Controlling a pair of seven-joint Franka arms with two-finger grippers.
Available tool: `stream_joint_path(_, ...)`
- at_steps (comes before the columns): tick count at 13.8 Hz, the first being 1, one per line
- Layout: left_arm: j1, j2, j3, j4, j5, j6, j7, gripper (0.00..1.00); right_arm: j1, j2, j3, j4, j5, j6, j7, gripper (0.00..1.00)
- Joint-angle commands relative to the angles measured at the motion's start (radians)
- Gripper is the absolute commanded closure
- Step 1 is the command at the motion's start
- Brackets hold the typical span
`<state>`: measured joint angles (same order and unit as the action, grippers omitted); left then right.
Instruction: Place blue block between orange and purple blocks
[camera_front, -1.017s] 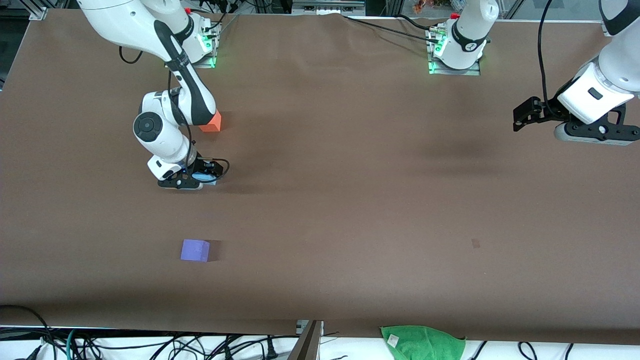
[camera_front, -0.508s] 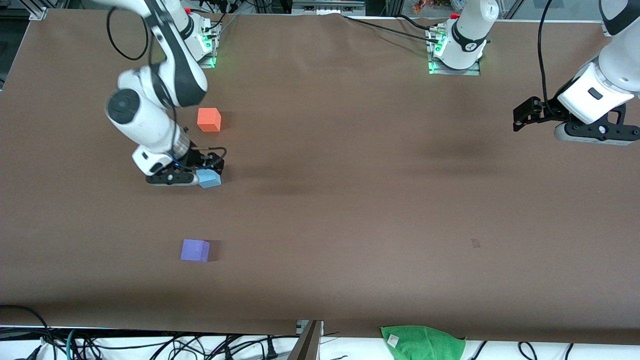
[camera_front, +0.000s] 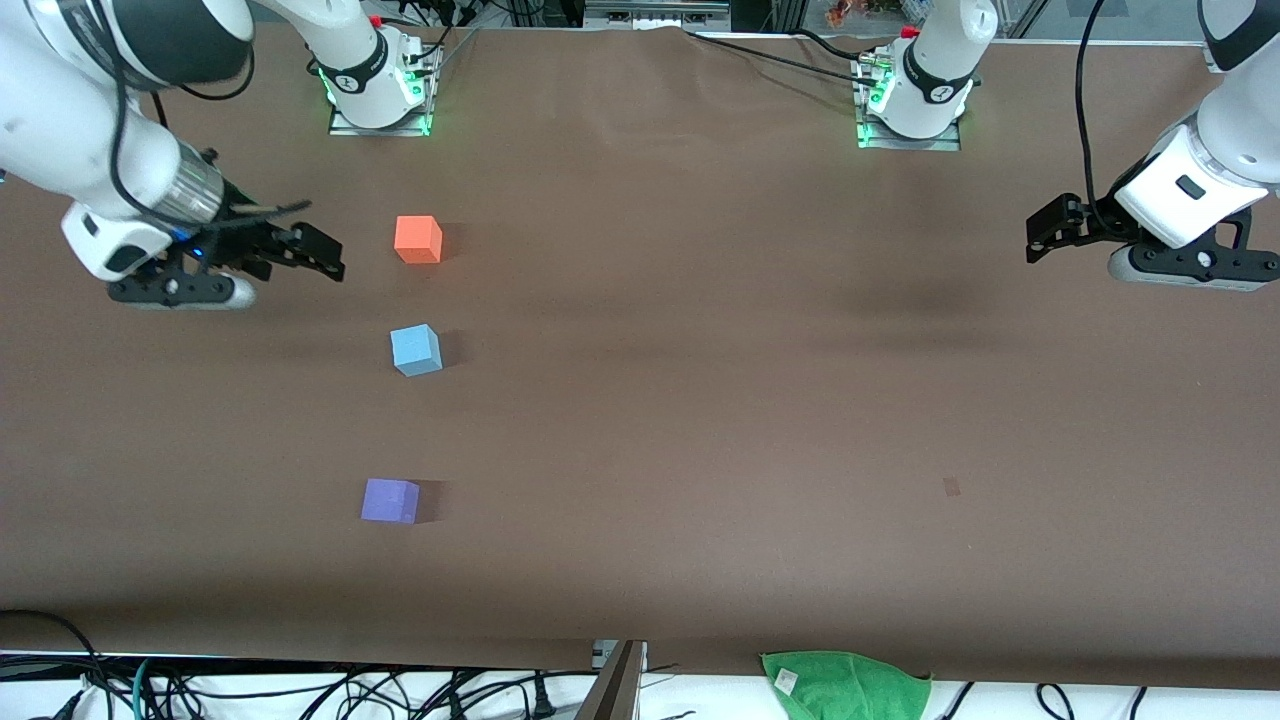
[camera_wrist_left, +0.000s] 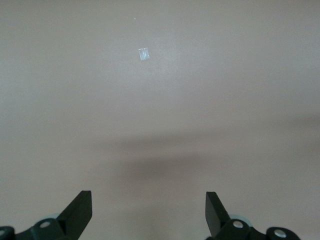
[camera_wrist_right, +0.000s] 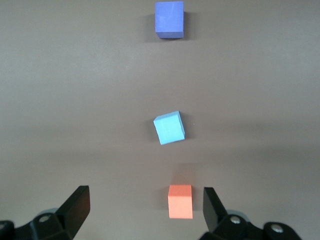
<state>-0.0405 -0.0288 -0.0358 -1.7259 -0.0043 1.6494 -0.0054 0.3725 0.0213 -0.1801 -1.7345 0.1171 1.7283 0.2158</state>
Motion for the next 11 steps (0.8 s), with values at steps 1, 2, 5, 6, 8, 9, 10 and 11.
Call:
stream_joint_path(1,-0.007,0.001,0.002,0.008,0.017,0.001,-0.010,0.00,-0.001,-0.067,-0.030,-0.008,-0.071,-0.067,-0.027,0.00)
stream_joint_path(2,-0.007,0.001,0.002,0.008,0.017,0.001,-0.011,0.00,-0.001,-0.076,-0.048,0.007,-0.082,-0.102,-0.077,0.00)
stream_joint_path(5,-0.007,0.001,0.002,0.008,0.017,-0.011,-0.010,0.00,-0.012,-0.075,-0.096,0.044,-0.074,-0.136,-0.177,0.00)
stream_joint_path(6,-0.007,0.001,0.002,0.008,0.017,-0.013,-0.010,0.00,-0.021,-0.070,-0.098,0.044,-0.071,-0.135,-0.185,0.00)
stream_joint_path(8,-0.007,0.001,0.002,0.008,0.017,-0.013,-0.010,0.00,-0.049,-0.070,-0.081,0.041,-0.071,-0.142,-0.197,0.00)
stream_joint_path(9,-0.007,0.001,0.002,0.008,0.017,-0.013,-0.010,0.00,-0.093,-0.076,-0.020,0.040,-0.071,-0.159,-0.208,0.00)
stream_joint_path(10,-0.007,0.001,0.002,0.008,0.017,-0.013,-0.010,0.00,-0.151,-0.089,0.066,0.036,-0.079,-0.162,-0.187,0.00)
stream_joint_path(11,-0.007,0.001,0.002,0.008,0.017,-0.016,-0.010,0.00,-0.174,-0.090,0.114,0.039,-0.091,-0.155,-0.181,0.00)
